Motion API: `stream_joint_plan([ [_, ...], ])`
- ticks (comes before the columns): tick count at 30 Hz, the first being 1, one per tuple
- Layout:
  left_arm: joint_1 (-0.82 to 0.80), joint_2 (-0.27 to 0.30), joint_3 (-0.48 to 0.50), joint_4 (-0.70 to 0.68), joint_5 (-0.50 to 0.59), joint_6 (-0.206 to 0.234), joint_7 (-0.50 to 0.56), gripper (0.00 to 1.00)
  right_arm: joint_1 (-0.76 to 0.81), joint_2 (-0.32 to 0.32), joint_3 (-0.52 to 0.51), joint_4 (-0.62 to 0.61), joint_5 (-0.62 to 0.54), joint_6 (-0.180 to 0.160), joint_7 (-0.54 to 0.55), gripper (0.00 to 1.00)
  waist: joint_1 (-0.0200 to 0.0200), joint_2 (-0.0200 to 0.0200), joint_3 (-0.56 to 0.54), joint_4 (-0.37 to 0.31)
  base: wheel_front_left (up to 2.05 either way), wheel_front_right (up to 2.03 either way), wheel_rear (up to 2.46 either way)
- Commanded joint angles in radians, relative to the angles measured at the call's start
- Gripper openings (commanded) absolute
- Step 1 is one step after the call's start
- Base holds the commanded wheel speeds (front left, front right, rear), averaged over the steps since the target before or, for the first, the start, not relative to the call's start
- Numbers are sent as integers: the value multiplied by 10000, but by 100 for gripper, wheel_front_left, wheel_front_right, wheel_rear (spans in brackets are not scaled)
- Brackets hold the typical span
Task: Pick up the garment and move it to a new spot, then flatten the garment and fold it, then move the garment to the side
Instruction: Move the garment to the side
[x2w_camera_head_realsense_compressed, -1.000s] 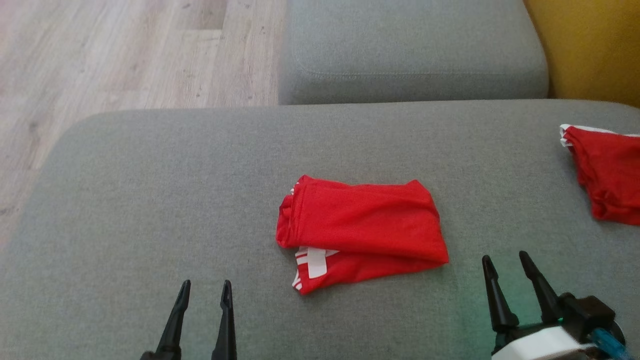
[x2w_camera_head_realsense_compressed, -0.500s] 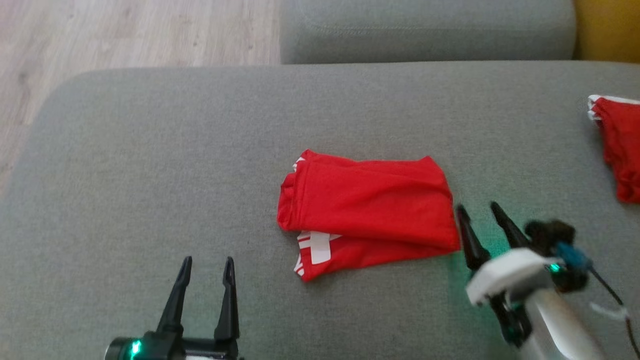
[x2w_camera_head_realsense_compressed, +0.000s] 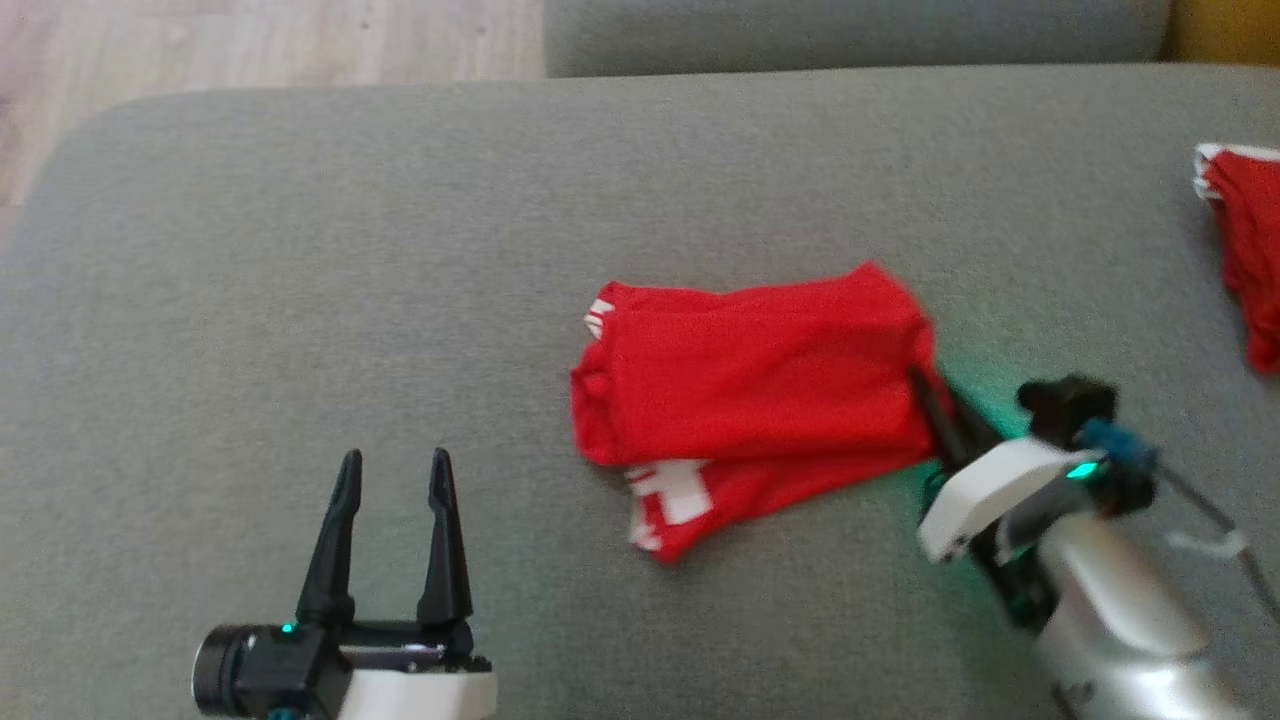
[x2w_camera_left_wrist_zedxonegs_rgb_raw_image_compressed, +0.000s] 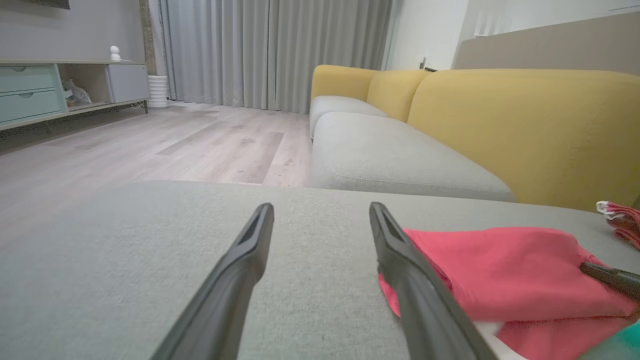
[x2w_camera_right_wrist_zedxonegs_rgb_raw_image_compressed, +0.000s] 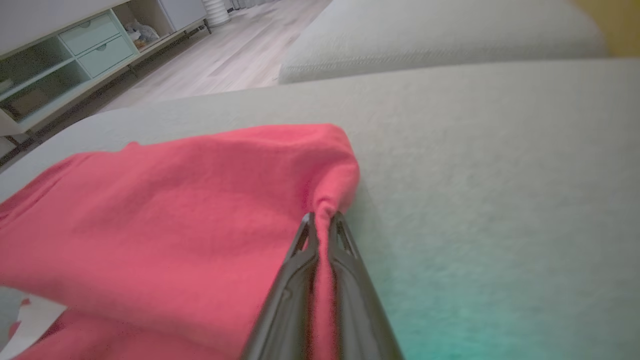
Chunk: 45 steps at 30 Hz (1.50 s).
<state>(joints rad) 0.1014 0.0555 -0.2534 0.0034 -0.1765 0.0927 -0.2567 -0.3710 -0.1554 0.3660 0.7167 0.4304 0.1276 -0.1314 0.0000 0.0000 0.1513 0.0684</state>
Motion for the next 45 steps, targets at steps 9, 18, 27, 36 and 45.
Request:
stream_joint_plan([
  [9, -1039, -53, 568, -987, -216, -180, -51, 100, -1194, -2416, -1107, -1720, -1861, 31, -287, 0, 0, 0, 1540, -1296, 0, 0, 0],
  [18, -1974, -53, 504, -1064, -151, -457, -51, 100, -1247, -4494, -3508, -3625, -2955, 31, 621, 0, 0, 0, 2717, -1655, 0, 0, 0],
  [27, -2243, -53, 400, -891, -214, -716, -51, 100, -866, -4646, -5472, -4725, -4177, 31, 1604, 100, 0, 0, 2687, -1596, 0, 0, 0],
  [36, -1785, -53, 580, -270, -441, -674, -51, 100, 757, -1794, -4424, -4872, -4024, 31, 902, 100, 0, 0, 1123, -1240, 0, 0, 0],
  [45, -473, -53, 760, 326, -476, -429, -51, 100, 2313, 263, -2074, -3579, -2514, 31, -1288, 100, 0, 0, -1085, -791, 0, 0, 0],
])
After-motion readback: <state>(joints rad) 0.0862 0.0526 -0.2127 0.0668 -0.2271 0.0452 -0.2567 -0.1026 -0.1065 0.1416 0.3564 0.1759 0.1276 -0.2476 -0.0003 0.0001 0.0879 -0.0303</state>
